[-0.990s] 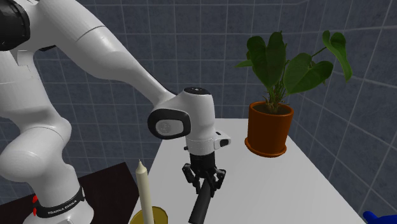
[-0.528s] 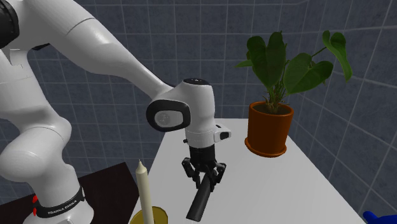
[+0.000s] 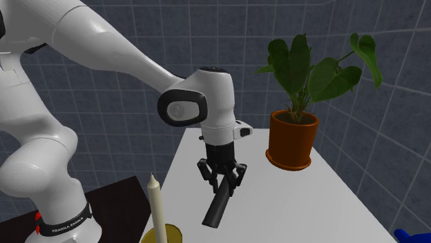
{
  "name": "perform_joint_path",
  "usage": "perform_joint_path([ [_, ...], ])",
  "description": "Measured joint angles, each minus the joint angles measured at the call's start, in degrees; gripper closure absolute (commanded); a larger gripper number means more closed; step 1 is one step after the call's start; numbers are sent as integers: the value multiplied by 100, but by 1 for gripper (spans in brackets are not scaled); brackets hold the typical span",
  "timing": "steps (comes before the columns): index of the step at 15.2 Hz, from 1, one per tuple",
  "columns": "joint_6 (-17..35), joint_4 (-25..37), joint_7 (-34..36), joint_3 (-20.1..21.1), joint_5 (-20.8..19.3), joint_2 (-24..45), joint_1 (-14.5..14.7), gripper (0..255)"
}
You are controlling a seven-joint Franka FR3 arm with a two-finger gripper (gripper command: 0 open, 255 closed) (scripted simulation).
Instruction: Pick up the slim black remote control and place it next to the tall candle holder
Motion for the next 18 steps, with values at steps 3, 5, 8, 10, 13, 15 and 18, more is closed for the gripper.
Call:
perform_joint_path([
  [3, -250, 107, 16, 17, -34, -147, -9, 255],
  [5, -411, 186, 34, 35, -49, -230, -8, 255],
  [8, -662, 356, 16, 37, -59, -315, -18, 255],
  [10, -825, 438, 37, 59, -73, -396, -15, 255],
  [13, -1067, 580, 54, 85, -86, -498, -14, 255],
  [15, -1238, 707, 63, 103, -86, -543, -8, 255],
  [18, -1468, 854, 64, 120, -94, -627, -10, 255],
])
